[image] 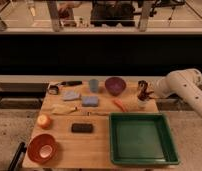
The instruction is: Place grapes in paper cup
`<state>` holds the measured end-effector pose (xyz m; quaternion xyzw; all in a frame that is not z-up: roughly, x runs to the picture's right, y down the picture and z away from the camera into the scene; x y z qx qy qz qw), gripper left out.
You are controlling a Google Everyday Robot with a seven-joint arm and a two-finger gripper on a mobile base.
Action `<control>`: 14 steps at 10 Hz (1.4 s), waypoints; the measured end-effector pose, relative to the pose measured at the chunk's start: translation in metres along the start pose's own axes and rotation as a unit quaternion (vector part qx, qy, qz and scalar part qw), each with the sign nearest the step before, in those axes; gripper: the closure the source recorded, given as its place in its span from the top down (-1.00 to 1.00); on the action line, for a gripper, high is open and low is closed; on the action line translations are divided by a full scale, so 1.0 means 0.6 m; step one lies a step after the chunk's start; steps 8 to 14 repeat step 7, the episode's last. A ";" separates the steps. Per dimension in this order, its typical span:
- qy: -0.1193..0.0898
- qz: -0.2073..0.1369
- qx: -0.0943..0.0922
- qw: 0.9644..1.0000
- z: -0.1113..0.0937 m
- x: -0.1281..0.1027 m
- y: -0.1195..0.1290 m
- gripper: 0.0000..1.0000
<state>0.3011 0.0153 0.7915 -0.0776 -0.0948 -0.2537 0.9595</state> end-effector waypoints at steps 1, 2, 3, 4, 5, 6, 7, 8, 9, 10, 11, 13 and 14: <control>-0.001 -0.001 -0.002 1.000 0.001 -0.002 0.000 -0.90; 0.005 0.000 -0.009 1.000 0.003 0.000 0.002 -0.74; 0.008 0.002 -0.015 1.000 0.004 0.000 0.002 -0.51; 0.012 0.002 -0.020 1.000 0.006 0.000 0.002 -0.37; 0.014 0.003 -0.028 1.000 0.009 -0.004 -0.001 -0.13; 0.021 0.004 -0.034 0.999 0.009 -0.003 0.000 0.08; 0.026 0.006 -0.039 0.999 0.009 -0.003 0.001 0.29; 0.026 0.006 -0.039 0.999 0.009 -0.003 0.001 0.29; 0.026 0.006 -0.039 0.999 0.009 -0.003 0.001 0.29; 0.026 0.006 -0.039 0.999 0.009 -0.003 0.001 0.29; 0.026 0.006 -0.039 0.999 0.009 -0.003 0.001 0.29; 0.026 0.006 -0.039 0.999 0.009 -0.003 0.001 0.29; 0.026 0.006 -0.039 0.999 0.009 -0.003 0.001 0.29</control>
